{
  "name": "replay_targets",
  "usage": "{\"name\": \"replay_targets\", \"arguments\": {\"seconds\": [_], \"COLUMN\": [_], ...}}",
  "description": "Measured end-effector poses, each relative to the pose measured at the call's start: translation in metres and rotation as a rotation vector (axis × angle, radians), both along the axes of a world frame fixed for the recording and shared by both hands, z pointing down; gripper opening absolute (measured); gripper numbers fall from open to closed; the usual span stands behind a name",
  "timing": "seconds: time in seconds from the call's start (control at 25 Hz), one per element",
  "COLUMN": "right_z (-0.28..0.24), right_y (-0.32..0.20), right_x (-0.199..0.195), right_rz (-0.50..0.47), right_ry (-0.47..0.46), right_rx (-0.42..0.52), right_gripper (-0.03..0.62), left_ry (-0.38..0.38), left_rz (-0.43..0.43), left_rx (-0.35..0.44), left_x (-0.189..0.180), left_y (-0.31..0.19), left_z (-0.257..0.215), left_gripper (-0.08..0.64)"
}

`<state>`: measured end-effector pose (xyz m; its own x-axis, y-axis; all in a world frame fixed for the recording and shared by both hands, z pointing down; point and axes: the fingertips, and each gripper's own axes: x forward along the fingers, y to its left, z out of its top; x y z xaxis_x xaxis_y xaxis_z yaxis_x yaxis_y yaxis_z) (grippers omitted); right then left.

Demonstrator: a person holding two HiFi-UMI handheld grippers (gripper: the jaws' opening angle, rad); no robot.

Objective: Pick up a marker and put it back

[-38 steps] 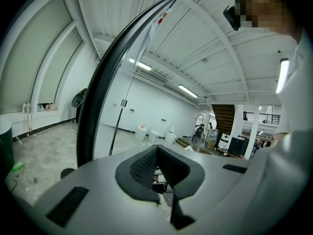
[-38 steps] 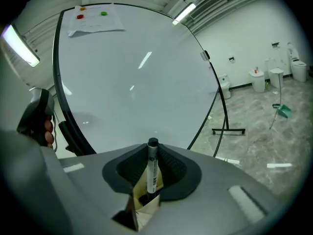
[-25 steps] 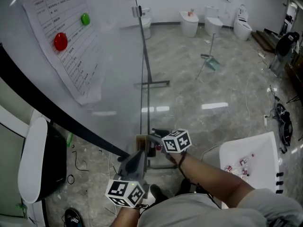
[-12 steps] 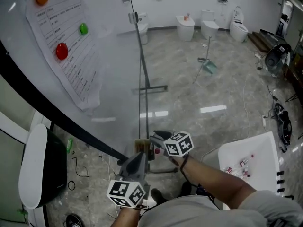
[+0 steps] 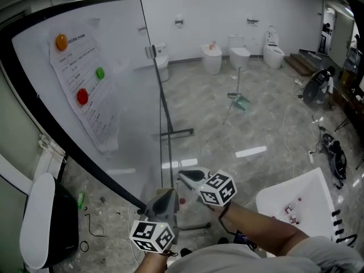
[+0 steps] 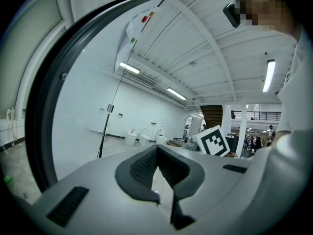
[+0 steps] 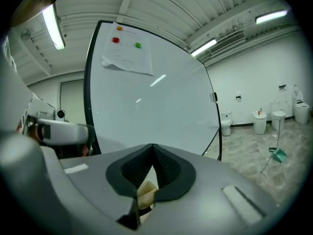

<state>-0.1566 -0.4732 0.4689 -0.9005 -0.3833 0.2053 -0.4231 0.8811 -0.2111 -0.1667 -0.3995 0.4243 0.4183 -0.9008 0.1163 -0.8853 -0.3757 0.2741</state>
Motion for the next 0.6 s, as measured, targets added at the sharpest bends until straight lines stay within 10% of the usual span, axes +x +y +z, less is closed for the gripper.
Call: {"name": "replay_targets", "arguments": {"seconds": [0.6], "right_z": [-0.097], "right_y": [0.037], "right_x": [0.020], "right_rz": [-0.033], "right_ry": [-0.072], "right_rx": [0.153], "right_gripper": [0.002], "left_ry": [-0.029], "left_rz": [0.012], "left_rx": [0.114], "left_x": [0.017], "left_y": [-0.002], "left_z": [-0.048], "left_gripper": [0.002]}}
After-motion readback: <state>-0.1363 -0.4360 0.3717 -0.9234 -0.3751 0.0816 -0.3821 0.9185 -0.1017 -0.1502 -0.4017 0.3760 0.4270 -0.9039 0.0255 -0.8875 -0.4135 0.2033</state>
